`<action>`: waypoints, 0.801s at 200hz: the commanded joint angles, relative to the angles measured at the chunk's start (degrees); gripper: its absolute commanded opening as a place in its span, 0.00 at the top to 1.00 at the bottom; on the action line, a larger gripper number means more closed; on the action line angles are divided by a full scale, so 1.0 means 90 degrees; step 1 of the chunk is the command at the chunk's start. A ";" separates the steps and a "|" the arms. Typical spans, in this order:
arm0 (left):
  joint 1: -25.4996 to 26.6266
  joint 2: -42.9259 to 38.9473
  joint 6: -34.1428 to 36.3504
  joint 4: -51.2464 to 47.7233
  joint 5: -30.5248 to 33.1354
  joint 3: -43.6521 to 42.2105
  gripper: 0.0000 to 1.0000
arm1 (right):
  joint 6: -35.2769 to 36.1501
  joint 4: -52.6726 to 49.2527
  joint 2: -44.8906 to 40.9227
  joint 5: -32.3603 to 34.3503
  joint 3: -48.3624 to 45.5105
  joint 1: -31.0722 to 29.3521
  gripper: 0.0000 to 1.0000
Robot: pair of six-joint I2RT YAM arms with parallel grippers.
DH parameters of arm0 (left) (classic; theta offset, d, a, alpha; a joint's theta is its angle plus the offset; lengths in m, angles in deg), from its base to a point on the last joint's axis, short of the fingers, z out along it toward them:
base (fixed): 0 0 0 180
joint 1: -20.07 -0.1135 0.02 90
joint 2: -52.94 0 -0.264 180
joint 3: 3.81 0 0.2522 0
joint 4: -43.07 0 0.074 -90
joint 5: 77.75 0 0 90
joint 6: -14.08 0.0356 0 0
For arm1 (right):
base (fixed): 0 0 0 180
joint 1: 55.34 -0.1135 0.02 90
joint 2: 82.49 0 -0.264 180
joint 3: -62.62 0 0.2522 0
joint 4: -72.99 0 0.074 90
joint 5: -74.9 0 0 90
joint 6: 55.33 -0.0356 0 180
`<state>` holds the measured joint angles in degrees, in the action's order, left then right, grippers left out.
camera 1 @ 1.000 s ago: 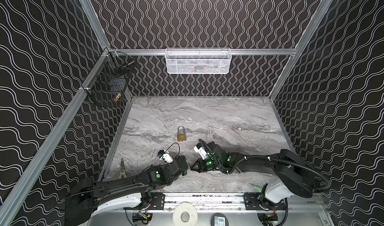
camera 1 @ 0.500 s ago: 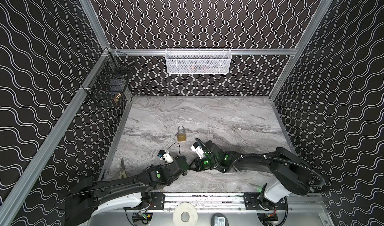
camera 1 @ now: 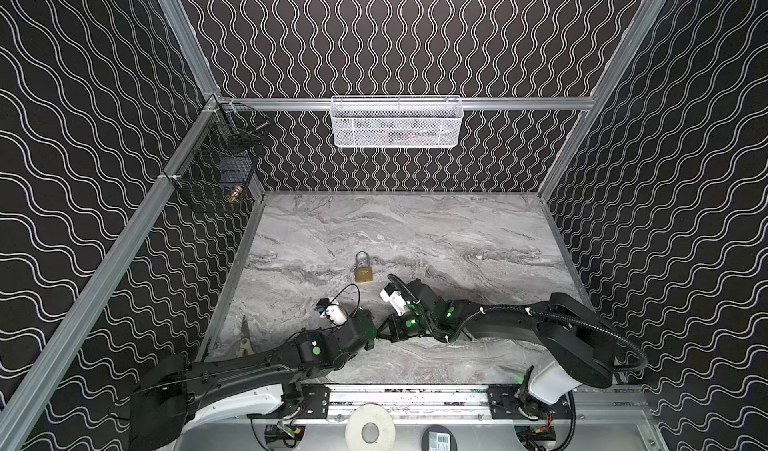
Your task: Unlock with the key
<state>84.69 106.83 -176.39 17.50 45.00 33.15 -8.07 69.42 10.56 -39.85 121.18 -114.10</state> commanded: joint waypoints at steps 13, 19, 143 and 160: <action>0.0004 -0.0059 0.0126 0.0206 -0.0025 -0.0020 0.81 | 0.0117 -0.0013 -0.0049 0.0133 0.0058 0.0043 1.00; 0.0005 -0.0078 0.0128 0.0192 -0.0026 -0.0020 0.81 | 0.0146 -0.0043 -0.0063 0.0142 0.0070 0.0053 1.00; 0.0007 0.0108 0.0186 0.0384 -0.0170 -0.0036 0.81 | 0.0413 -0.0280 -0.0073 0.0143 0.0264 0.0103 1.00; 0.0007 0.0143 0.0198 0.0433 -0.0195 -0.0042 0.81 | 0.0439 -0.0291 -0.0047 0.0114 0.0322 0.0103 1.00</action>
<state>84.69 107.83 -175.95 19.31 44.78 32.82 -4.77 65.36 10.04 -38.98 122.93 -113.25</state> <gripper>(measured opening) 0.362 0.061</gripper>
